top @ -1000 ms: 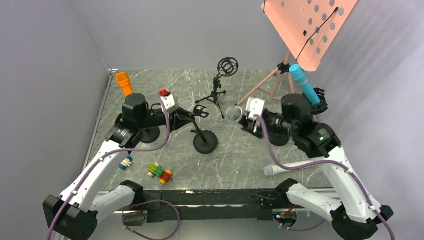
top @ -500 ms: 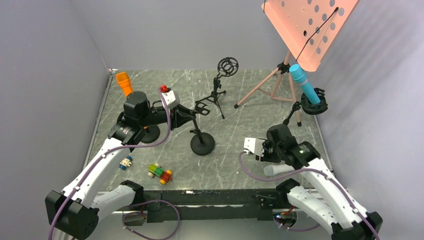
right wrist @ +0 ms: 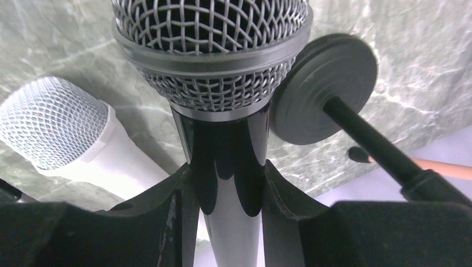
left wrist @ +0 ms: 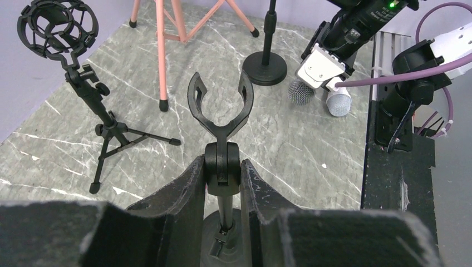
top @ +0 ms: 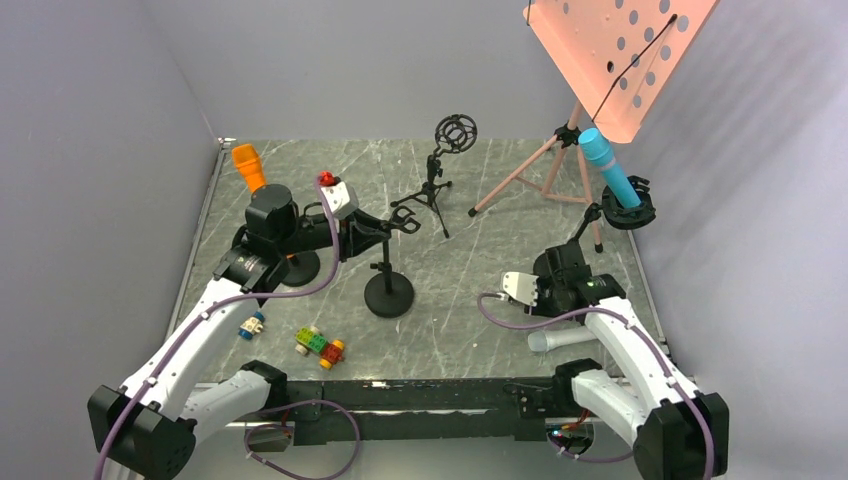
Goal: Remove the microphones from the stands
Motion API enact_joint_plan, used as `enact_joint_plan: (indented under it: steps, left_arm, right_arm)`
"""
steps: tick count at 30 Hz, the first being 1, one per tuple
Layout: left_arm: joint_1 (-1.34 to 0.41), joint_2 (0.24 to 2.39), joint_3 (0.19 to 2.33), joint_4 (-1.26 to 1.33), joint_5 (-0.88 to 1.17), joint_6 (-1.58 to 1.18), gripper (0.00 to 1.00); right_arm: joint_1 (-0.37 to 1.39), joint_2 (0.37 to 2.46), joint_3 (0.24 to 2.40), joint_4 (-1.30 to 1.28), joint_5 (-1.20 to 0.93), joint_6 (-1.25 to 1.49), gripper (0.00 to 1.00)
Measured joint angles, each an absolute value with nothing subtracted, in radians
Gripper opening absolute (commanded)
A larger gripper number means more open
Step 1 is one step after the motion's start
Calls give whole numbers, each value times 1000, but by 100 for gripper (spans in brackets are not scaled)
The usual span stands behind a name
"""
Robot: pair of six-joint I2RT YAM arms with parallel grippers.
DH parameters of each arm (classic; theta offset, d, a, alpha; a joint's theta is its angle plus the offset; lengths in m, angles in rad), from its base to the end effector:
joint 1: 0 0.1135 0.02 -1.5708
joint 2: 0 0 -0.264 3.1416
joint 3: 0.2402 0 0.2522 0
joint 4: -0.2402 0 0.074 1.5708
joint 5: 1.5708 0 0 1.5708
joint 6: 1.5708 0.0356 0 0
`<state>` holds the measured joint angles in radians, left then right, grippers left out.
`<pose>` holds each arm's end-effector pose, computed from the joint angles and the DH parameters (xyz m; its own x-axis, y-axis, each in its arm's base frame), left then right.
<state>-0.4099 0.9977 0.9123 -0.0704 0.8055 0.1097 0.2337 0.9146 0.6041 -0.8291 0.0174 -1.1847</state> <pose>0.1948 -0.1126 0.3589 -0.0397 0.0999 -0.9942 0.9395 0.3426 -0.0031 0.1522 0.0356 0.2054 -0.1249 -0.9818 -0.1428 -0.9032 0.1720 -0.3931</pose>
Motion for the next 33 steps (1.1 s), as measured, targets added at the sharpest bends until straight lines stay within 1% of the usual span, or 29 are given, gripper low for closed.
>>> enact_joint_plan:
  steps: [3, 8, 11, 13, 19, 24, 27, 33]
  left_arm:
    - [-410, 991, 912, -73, 806, 115, 17]
    - [-410, 990, 912, -74, 805, 119, 21]
    - [-410, 990, 912, -74, 805, 118, 24]
    - [-410, 990, 912, -74, 805, 116, 25]
    - [-410, 990, 912, -75, 802, 115, 25]
    - [-410, 981, 900, -78, 787, 115, 28]
    - [-410, 976, 891, -74, 783, 115, 33]
    - [-410, 967, 879, -43, 778, 115, 40]
  right_arm:
    - [186, 931, 585, -828, 17, -1239, 0]
    - [84, 942, 570, -824, -4, -1353, 0]
    - [65, 963, 570, -818, -9, -1398, 0]
    - [57, 984, 569, -810, -14, -1426, 2]
    - [35, 986, 503, -786, -31, -1520, 3]
    - [30, 967, 437, -784, -28, -1584, 13]
    - [20, 970, 430, -776, -27, -1610, 18]
    - [-31, 996, 431, -758, -21, -1660, 32]
